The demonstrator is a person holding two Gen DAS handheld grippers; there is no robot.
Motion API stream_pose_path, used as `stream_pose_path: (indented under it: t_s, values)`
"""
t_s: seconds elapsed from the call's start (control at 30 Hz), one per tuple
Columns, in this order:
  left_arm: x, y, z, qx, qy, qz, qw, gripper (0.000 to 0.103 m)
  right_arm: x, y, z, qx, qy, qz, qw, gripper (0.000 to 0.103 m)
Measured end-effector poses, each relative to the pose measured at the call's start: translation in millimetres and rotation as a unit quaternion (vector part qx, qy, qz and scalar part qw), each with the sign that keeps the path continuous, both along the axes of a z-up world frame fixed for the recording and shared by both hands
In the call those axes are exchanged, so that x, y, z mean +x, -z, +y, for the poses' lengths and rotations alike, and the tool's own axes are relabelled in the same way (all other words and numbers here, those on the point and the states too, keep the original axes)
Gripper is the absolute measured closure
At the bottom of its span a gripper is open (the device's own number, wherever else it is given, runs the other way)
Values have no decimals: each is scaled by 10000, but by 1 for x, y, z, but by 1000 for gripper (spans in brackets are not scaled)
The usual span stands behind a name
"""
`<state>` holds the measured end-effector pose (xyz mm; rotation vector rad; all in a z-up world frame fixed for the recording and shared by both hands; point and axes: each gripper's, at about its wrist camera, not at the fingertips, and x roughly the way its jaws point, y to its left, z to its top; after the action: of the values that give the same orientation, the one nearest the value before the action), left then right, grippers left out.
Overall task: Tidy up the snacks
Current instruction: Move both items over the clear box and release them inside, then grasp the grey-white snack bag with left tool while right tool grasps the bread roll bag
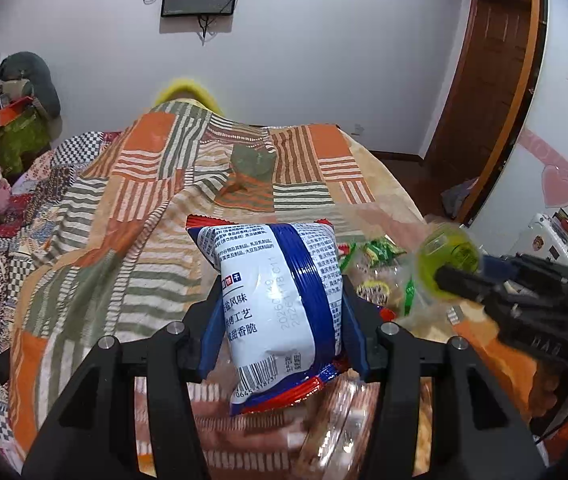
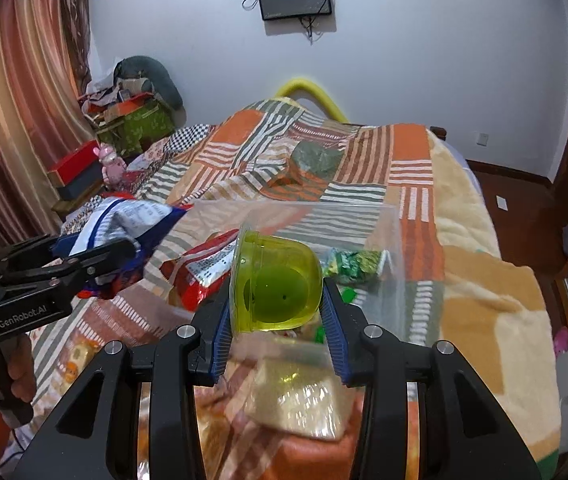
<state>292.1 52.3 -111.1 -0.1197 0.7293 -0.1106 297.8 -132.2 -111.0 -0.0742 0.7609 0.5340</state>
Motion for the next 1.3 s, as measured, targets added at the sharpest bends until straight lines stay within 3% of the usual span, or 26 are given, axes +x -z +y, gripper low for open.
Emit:
stream_pose_path:
  t_s: [0.23,0.67,1.0,1.3]
  values:
    - [35,19,0,14,-32,179,9998,52,14,19,21,-207,-198,192,9994,66]
    - [45,42,1,36,-83,500,9987,48,17,34,27,-366,-321,471,9977,65]
    - [15,8,1,91,-110,148,9998,32,1,4,17,-252,-329,190,9990,60]
    - [-42,-13,3,302,-80,49,9995,15,-33,-16,-6,-39,-192,85,9998,54]
